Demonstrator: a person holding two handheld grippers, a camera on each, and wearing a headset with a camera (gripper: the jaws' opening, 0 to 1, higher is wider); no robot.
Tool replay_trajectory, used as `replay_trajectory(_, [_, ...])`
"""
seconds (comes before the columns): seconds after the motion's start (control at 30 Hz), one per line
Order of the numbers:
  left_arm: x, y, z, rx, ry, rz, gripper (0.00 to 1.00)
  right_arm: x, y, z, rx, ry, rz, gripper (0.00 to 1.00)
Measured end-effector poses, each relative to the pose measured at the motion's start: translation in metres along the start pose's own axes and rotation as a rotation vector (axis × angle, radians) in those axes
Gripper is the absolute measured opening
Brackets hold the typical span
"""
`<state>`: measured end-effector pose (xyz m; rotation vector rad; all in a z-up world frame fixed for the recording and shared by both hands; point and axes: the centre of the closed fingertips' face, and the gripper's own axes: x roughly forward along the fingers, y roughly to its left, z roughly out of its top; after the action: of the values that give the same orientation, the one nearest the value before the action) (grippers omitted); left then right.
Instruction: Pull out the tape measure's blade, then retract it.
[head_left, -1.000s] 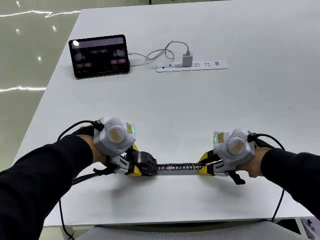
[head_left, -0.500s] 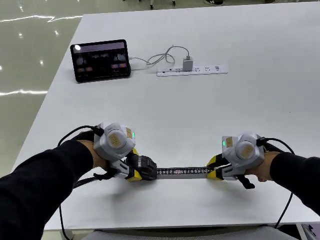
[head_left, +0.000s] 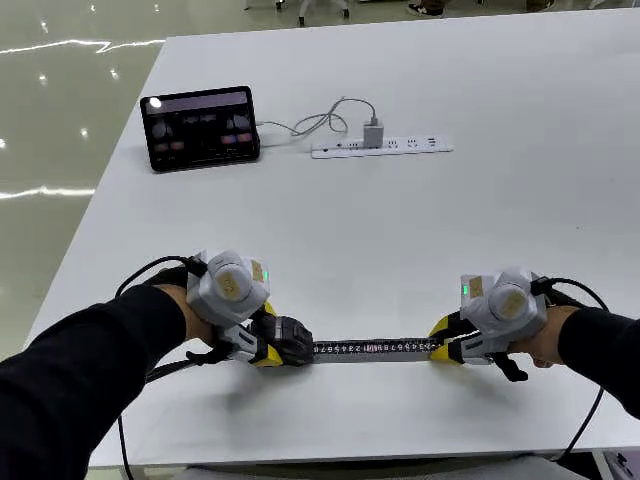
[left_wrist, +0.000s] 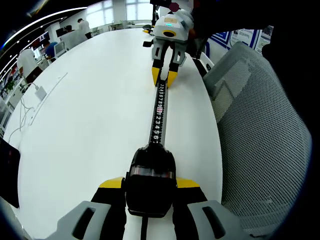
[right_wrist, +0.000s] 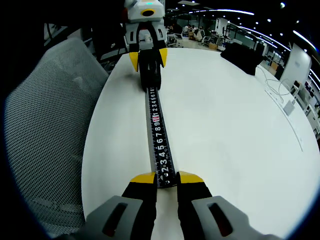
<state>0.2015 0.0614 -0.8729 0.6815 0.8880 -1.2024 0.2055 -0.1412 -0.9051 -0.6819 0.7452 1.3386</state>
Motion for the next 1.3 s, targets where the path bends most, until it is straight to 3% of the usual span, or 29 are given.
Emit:
replay_trajectory(0.63, [-0.001, 0.0, 0.0, -0.009, -0.013, 0.0, 0.31, -0.01, -0.002, -0.014, -0.003, 0.028, -0.02, 0.1])
replay_trajectory(1.3, [0.0, 0.0, 0.0, -0.006, 0.005, 0.001, 0.31, -0.017, -0.006, -0.023, 0.02, 0.045, -0.023, 0.11])
